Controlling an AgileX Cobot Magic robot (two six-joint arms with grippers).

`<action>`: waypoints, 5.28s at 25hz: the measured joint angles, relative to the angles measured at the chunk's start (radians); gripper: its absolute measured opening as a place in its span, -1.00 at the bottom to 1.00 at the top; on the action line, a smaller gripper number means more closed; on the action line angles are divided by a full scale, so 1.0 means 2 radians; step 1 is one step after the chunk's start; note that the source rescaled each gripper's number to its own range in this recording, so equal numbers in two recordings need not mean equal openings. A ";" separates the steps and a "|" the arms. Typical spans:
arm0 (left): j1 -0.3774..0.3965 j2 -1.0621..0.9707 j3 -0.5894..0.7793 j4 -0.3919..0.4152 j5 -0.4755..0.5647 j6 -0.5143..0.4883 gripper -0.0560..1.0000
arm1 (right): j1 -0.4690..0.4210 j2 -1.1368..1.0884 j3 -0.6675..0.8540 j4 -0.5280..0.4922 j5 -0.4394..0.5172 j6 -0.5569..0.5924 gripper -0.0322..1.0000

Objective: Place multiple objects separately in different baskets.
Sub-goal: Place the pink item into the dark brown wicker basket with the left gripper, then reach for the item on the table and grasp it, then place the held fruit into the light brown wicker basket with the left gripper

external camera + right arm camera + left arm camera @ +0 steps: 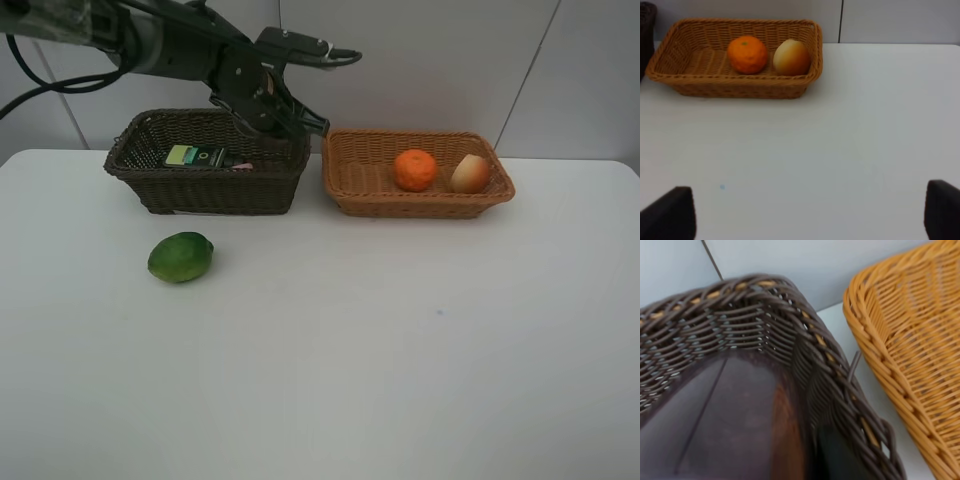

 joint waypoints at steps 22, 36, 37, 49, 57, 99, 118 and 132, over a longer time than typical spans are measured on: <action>0.000 0.028 0.000 0.009 -0.007 0.007 0.01 | 0.000 0.000 0.000 0.000 0.000 0.000 0.93; -0.006 -0.047 0.000 0.010 0.111 0.026 0.89 | 0.000 0.000 0.000 0.000 0.000 0.000 0.93; -0.006 -0.054 0.000 0.007 0.139 0.028 0.89 | 0.000 0.000 0.000 0.000 0.000 0.000 0.93; 0.001 -0.186 0.171 -0.045 0.215 0.081 0.90 | 0.000 0.000 0.000 0.000 0.000 0.000 0.93; 0.044 -0.243 0.283 -0.083 0.191 0.136 0.99 | 0.000 0.000 0.000 0.000 0.000 0.000 0.93; 0.081 -0.072 0.180 -0.176 0.238 0.288 0.99 | 0.000 0.000 0.000 -0.003 0.000 0.000 0.93; 0.081 -0.038 0.183 -0.192 0.198 0.282 0.62 | 0.000 0.000 0.000 -0.003 0.000 0.000 0.93; 0.081 -0.038 0.183 -0.192 0.198 0.277 0.62 | 0.000 0.000 0.000 -0.003 0.000 0.000 0.93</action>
